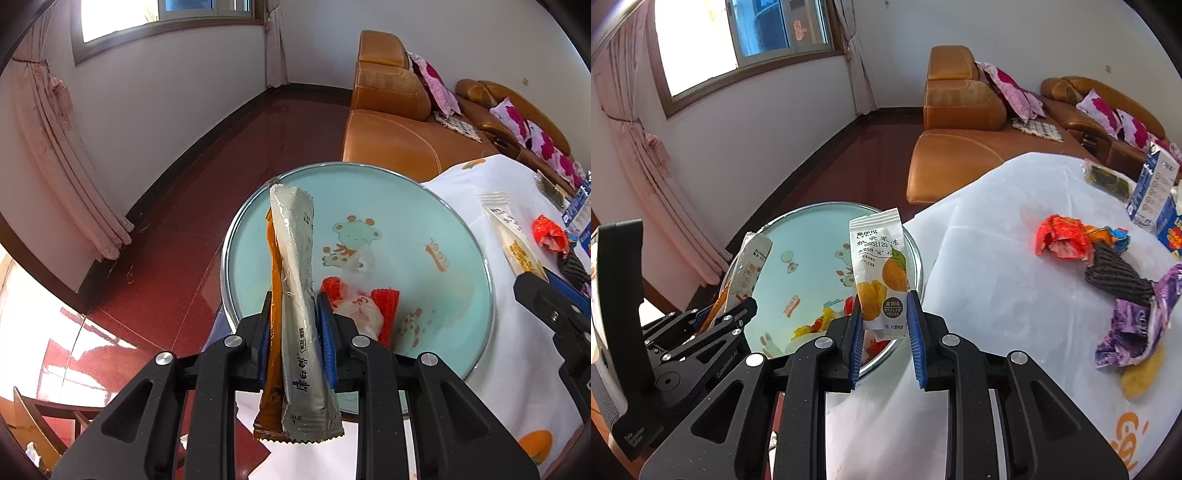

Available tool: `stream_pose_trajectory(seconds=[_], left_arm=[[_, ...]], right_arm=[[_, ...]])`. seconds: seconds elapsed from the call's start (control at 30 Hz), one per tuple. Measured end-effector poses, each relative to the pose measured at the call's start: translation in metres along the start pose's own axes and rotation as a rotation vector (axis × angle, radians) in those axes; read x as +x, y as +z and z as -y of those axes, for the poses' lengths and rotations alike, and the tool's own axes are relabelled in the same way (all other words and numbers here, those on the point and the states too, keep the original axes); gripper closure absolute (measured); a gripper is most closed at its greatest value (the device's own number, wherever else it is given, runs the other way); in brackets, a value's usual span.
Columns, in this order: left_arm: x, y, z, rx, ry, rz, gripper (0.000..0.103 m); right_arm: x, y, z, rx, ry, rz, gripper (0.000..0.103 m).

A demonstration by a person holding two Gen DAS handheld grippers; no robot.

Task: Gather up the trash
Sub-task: 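Carry the silver wrapper and juice pouch over the glass bowl, then open both grippers to drop the wrapper and pouch into the bowl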

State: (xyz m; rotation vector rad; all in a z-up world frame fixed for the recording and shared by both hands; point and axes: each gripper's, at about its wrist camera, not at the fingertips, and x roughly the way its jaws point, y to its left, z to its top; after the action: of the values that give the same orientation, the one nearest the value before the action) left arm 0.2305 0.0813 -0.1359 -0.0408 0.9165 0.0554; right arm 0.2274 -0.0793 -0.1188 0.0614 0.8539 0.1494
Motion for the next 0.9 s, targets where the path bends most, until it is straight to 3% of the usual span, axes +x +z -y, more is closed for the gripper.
stream_pose_trajectory(seconds=[0.23, 0.47, 0.9], left_arm=[[0.008, 0.002, -0.004, -0.006, 0.003, -0.017, 0.081], [0.012, 0.004, -0.002, 0.004, 0.005, -0.017, 0.081], [0.008, 0.005, 0.002, 0.018, 0.006, -0.013, 0.080]], right_arm=[[0.023, 0.005, -0.005, -0.004, 0.008, -0.039, 0.079], [0.035, 0.005, -0.005, -0.024, 0.028, -0.040, 0.065], [0.011, 0.000, 0.013, 0.031, -0.001, -0.006, 0.063]])
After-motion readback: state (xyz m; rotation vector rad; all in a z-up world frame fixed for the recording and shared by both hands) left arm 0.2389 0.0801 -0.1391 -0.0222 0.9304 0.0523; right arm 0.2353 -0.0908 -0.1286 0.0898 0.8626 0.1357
